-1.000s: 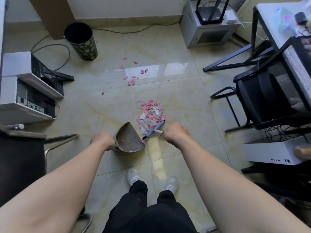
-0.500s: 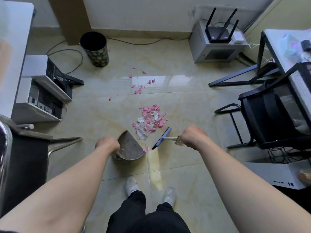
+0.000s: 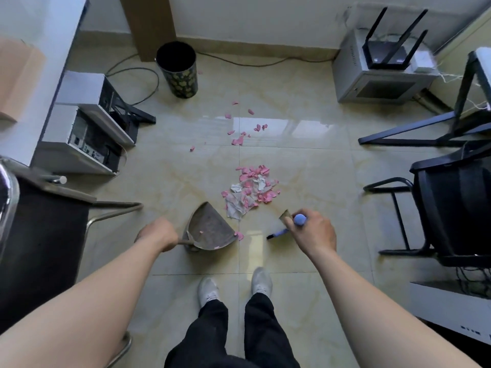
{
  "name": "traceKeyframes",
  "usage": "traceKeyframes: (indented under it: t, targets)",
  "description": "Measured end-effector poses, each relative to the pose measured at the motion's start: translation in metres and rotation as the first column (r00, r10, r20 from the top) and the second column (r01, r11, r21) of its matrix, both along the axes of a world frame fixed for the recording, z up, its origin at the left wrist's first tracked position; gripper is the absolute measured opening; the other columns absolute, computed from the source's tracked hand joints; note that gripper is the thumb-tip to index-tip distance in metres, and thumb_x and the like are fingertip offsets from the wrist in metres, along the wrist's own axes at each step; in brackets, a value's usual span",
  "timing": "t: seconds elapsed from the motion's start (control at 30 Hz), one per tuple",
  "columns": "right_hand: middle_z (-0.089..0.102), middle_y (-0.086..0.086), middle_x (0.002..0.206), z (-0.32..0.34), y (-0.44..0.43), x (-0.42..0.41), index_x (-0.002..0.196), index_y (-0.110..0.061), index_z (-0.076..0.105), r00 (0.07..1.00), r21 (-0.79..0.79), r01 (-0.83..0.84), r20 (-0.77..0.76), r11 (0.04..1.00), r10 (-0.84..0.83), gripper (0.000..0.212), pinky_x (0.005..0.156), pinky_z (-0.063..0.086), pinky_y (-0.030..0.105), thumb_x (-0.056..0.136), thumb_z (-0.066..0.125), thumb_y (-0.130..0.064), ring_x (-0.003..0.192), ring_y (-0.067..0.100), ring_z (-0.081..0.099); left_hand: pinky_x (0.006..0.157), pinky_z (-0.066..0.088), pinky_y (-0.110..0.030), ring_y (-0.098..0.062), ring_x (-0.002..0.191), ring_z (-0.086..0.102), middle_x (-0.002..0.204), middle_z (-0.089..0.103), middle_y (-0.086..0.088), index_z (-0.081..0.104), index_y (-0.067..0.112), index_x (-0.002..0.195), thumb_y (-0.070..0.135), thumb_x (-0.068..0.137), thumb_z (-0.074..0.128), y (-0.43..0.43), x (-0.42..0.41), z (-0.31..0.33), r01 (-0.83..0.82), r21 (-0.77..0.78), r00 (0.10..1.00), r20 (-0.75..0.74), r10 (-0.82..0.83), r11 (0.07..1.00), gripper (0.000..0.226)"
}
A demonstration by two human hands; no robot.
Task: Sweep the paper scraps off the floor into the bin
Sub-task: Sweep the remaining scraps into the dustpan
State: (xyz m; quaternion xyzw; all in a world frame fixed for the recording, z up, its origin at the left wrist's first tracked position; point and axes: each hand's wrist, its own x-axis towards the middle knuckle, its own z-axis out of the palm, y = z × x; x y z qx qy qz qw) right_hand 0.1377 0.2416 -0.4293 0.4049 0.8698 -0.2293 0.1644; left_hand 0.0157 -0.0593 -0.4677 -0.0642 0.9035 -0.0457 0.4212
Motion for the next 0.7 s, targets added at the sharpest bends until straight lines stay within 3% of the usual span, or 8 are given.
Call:
traceKeyframes:
  t: [0.1,0.27,0.43,0.57,0.7]
  targets:
    - [0.071,0.008,0.095,-0.023,0.017,0.004,0.089,-0.025,0.066,0.999,-0.018,-0.016,0.043,1.000,0.017,0.026,0.068,0.041,0.032,0.092,0.060,-0.050,0.091,0.034,0.063,0.085,0.054,-0.035,-0.033,0.101,0.065,0.106,0.069,-0.015,0.057,0.009,0.073,0.010,0.076,0.057,0.005,0.006,-0.004,-0.003,-0.008,1.000,-0.027,0.003,1.000,0.003]
    - [0.061,0.007,0.081,-0.052,0.040,0.010,0.070,-0.024,0.047,0.993,-0.098,-0.079,0.084,0.992,0.088,0.036,0.052,0.032,0.031,0.093,0.062,-0.047,0.079,0.033,0.054,0.084,0.053,-0.036,-0.032,0.100,0.065,0.105,0.069,-0.016,0.065,0.007,0.090,0.007,0.077,0.054,0.022,0.014,-0.002,0.058,-0.043,0.998,0.026,-0.057,0.997,0.017]
    - [0.058,0.009,0.078,-0.053,0.058,0.007,0.070,-0.020,0.049,0.980,-0.069,-0.199,0.018,0.978,0.201,0.025,0.067,0.047,0.040,0.092,0.059,-0.024,0.087,0.039,0.062,0.083,0.055,-0.039,-0.033,0.092,0.065,0.092,0.067,-0.015,0.060,0.007,0.077,0.004,0.071,0.060,0.027,0.007,0.002,0.052,-0.127,0.998,0.037,-0.048,0.991,0.007]
    - [0.058,0.003,0.075,-0.050,0.072,0.011,0.067,-0.022,0.044,0.905,-0.061,-0.422,0.035,0.905,0.424,0.043,0.062,0.036,0.036,0.092,0.070,-0.045,0.080,0.032,0.058,0.084,0.054,-0.040,-0.035,0.094,0.064,0.103,0.067,-0.016,0.061,0.010,0.087,0.015,0.070,0.057,0.019,0.006,0.004,0.025,-0.130,0.999,-0.022,-0.028,0.991,0.018]
    - [0.058,-0.002,0.079,-0.047,0.069,0.014,0.068,-0.022,0.045,0.839,0.006,-0.543,0.030,0.840,0.543,0.049,0.062,0.041,0.035,0.090,0.068,-0.060,0.078,0.026,0.058,0.089,0.052,-0.040,-0.036,0.105,0.062,0.114,0.066,-0.017,0.066,0.007,0.108,0.017,0.077,0.057,0.024,0.018,0.011,0.025,-0.159,0.999,-0.040,-0.032,0.987,0.033]
